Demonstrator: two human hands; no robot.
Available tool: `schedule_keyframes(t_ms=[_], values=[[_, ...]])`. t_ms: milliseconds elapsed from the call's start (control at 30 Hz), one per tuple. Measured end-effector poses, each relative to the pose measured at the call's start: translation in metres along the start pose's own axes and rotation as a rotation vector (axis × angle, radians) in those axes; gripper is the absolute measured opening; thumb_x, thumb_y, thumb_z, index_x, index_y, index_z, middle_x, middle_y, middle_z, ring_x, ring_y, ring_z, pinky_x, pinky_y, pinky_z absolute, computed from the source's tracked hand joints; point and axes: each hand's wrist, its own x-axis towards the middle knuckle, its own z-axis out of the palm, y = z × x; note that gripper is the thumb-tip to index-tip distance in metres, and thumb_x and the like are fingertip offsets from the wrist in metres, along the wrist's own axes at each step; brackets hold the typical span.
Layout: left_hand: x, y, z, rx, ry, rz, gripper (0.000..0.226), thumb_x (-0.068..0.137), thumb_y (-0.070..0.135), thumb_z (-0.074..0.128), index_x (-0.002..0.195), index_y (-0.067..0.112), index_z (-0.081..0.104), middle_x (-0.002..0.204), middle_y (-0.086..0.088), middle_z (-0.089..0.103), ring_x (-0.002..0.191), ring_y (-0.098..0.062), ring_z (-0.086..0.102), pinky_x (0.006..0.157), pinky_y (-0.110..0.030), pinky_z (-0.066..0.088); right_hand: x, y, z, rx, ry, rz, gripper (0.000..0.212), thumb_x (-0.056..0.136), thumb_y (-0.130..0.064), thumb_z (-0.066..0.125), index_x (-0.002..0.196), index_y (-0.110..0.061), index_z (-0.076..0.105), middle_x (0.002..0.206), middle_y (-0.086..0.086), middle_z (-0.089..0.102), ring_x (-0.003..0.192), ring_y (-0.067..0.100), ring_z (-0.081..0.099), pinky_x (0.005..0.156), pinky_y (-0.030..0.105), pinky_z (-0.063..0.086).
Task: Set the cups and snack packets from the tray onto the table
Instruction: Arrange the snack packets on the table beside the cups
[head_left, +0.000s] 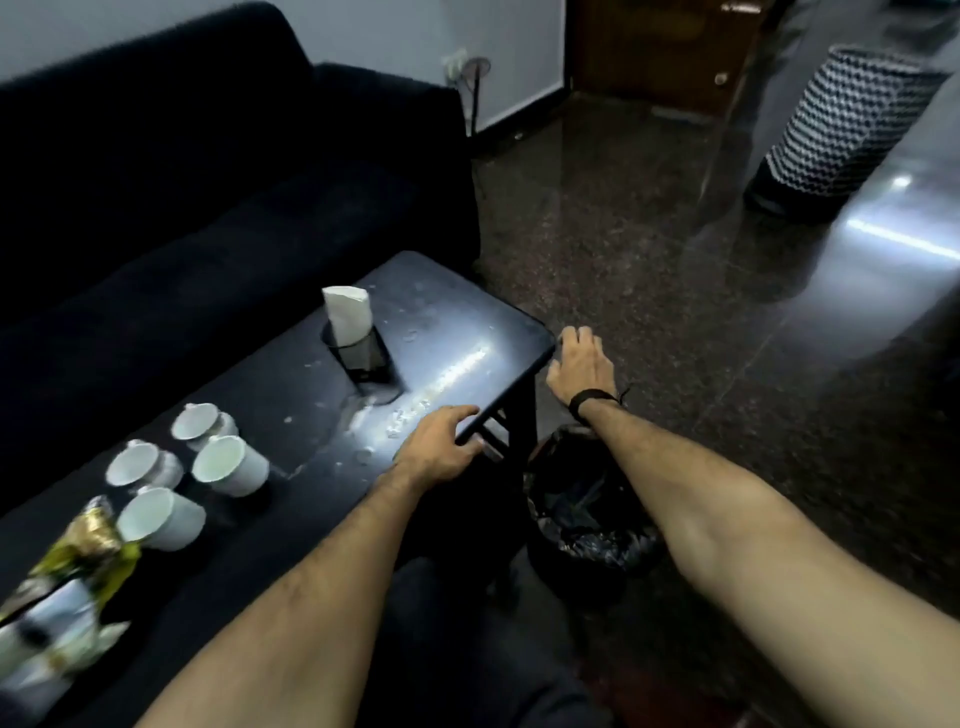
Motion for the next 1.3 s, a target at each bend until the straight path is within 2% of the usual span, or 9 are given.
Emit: schedule_keyframes(t_ms=[233, 433, 600, 767, 900, 1000, 1100, 1200, 1300], values=[[-0.084, -0.077, -0.080, -0.011, 0.229, -0.186, 0.056, 0.090, 0.031, 0.065, 0.142, 0.019, 0.051, 0.147, -0.002, 0.050, 0.138, -0.021, 0.043, 0.115, -0.032, 0.032, -0.012, -0.156, -0.021, 0.181, 0.114, -0.302, 0.039, 0.081, -0.016, 0.059, 0.118, -0.010, 0.052, 0.118, 0.013, 0.051, 0.111, 0.033, 0.050, 0.086, 0.043, 0.048], [-0.172, -0.162, -0.123, -0.057, 0.387, -0.417, 0.060, 0.087, 0.033, 0.064, 0.143, 0.018, 0.049, 0.146, -0.004, 0.051, 0.137, -0.023, 0.044, 0.113, -0.033, 0.035, -0.073, -0.306, 0.000, 0.306, 0.029, -0.618, 0.037, 0.083, -0.018, 0.062, 0.118, -0.011, 0.052, 0.116, 0.013, 0.053, 0.109, 0.033, 0.053, 0.086, 0.042, 0.049], [-0.235, -0.232, -0.121, -0.095, 0.464, -0.621, 0.060, 0.088, 0.034, 0.064, 0.144, 0.019, 0.047, 0.146, -0.006, 0.048, 0.137, -0.024, 0.043, 0.113, -0.035, 0.035, -0.146, -0.392, 0.039, 0.334, -0.166, -0.851, 0.033, 0.084, -0.020, 0.059, 0.116, -0.015, 0.050, 0.114, 0.008, 0.050, 0.107, 0.030, 0.052, 0.080, 0.042, 0.051], [-0.275, -0.276, -0.103, -0.134, 0.662, -0.796, 0.062, 0.088, 0.032, 0.063, 0.145, 0.018, 0.041, 0.141, -0.008, 0.043, 0.131, -0.030, 0.045, 0.103, -0.040, 0.043, -0.202, -0.437, 0.089, 0.349, -0.407, -0.989, 0.040, 0.084, -0.026, 0.062, 0.120, -0.017, 0.050, 0.121, 0.007, 0.053, 0.108, 0.029, 0.056, 0.087, 0.040, 0.049], [-0.282, -0.300, -0.097, -0.357, 0.830, -1.000, 0.072, 0.087, 0.033, 0.067, 0.148, 0.016, 0.033, 0.143, -0.012, 0.037, 0.126, -0.033, 0.050, 0.096, -0.038, 0.045, -0.231, -0.462, 0.123, 0.232, -0.667, -1.018, 0.078, 0.076, -0.031, 0.073, 0.141, -0.018, 0.033, 0.141, 0.009, 0.041, 0.121, 0.031, 0.053, 0.098, 0.041, 0.048], [-0.283, -0.320, -0.094, -0.550, 0.807, -1.098, 0.091, 0.079, 0.028, 0.078, 0.153, 0.016, 0.027, 0.152, -0.017, 0.032, 0.138, -0.032, 0.040, 0.107, -0.036, 0.037, -0.244, -0.473, 0.144, 0.121, -0.732, -1.063, 0.098, 0.072, -0.025, 0.081, 0.149, -0.023, 0.021, 0.147, 0.011, 0.034, 0.122, 0.034, 0.053, 0.099, 0.045, 0.049], [-0.283, -0.343, -0.088, -0.606, 0.661, -1.140, 0.092, 0.070, 0.025, 0.084, 0.149, 0.012, 0.038, 0.149, -0.016, 0.043, 0.138, -0.030, 0.042, 0.110, -0.034, 0.039, -0.250, -0.481, 0.162, 0.077, -0.816, -1.111, 0.088, 0.072, -0.009, 0.077, 0.146, -0.022, 0.031, 0.139, 0.011, 0.042, 0.124, 0.034, 0.049, 0.101, 0.043, 0.045], [-0.281, -0.351, -0.076, -0.635, 0.712, -1.131, 0.069, 0.062, 0.027, 0.087, 0.124, 0.010, 0.063, 0.125, -0.014, 0.064, 0.120, -0.031, 0.059, 0.100, -0.039, 0.048, -0.249, -0.483, 0.173, 0.149, -0.829, -1.134, 0.067, 0.077, -0.003, 0.068, 0.136, -0.022, 0.043, 0.130, 0.008, 0.050, 0.120, 0.029, 0.052, 0.098, 0.041, 0.047], [-0.278, -0.350, -0.068, -0.638, 0.823, -1.070, 0.059, 0.055, 0.038, 0.091, 0.104, 0.015, 0.067, 0.110, -0.010, 0.069, 0.109, -0.030, 0.063, 0.088, -0.035, 0.051, -0.242, -0.484, 0.180, 0.259, -0.522, -1.106, 0.051, 0.078, -0.001, 0.060, 0.124, -0.020, 0.051, 0.121, 0.005, 0.054, 0.107, 0.027, 0.056, 0.083, 0.032, 0.049]])
